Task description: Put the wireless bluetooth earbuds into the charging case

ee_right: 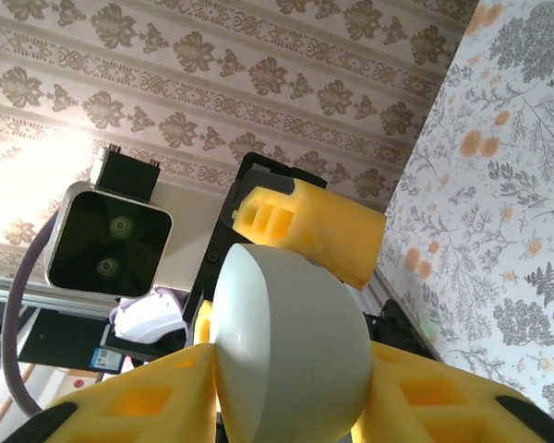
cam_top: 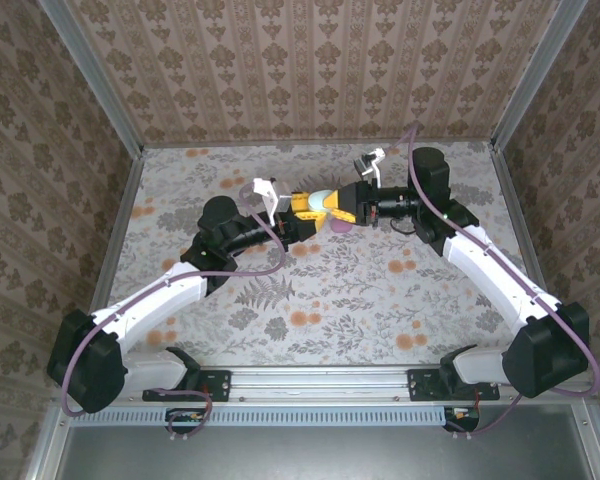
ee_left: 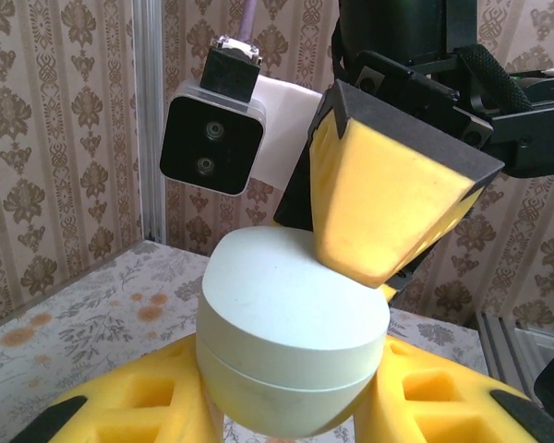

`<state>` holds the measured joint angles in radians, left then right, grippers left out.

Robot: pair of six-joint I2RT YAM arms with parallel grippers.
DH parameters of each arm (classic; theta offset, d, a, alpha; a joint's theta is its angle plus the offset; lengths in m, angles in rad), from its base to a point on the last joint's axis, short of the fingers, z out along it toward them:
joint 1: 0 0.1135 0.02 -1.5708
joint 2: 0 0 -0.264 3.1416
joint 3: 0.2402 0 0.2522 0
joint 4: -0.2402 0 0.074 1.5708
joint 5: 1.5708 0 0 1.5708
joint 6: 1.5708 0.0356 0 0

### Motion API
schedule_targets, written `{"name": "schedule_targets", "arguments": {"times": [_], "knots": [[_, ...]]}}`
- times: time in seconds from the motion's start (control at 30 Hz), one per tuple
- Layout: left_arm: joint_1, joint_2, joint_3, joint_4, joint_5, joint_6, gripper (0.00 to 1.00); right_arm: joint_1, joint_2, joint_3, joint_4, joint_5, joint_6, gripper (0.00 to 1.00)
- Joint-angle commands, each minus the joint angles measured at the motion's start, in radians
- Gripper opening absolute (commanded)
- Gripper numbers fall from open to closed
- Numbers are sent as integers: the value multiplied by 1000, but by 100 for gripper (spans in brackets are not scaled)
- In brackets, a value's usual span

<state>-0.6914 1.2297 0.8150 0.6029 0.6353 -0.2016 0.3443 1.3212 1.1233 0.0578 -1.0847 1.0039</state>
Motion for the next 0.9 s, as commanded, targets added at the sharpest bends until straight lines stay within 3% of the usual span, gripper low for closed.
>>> {"name": "schedule_targets", "arguments": {"times": [0.0,0.23,0.4,0.53,0.63,0.73,0.87], "knots": [[1,-15,16,17,40,19,32,-5,-5,-9,6,35,0,51],[1,-16,21,3,47,28,32,-12,-3,-16,40,52,51,54],[1,-16,21,-2,35,30,33,-13,0,-20,45,27,55,39],[1,-16,23,-30,-31,39,36,-16,-4,-25,41,35,45,34],[0,-17,22,-66,-57,58,43,-25,-5,-34,36,62,39,32],[0,-16,24,-128,-97,83,58,-35,-6,-48,21,105,28,31],[-1,-16,24,-228,-112,131,67,-55,-3,-85,10,175,8,29]]}}
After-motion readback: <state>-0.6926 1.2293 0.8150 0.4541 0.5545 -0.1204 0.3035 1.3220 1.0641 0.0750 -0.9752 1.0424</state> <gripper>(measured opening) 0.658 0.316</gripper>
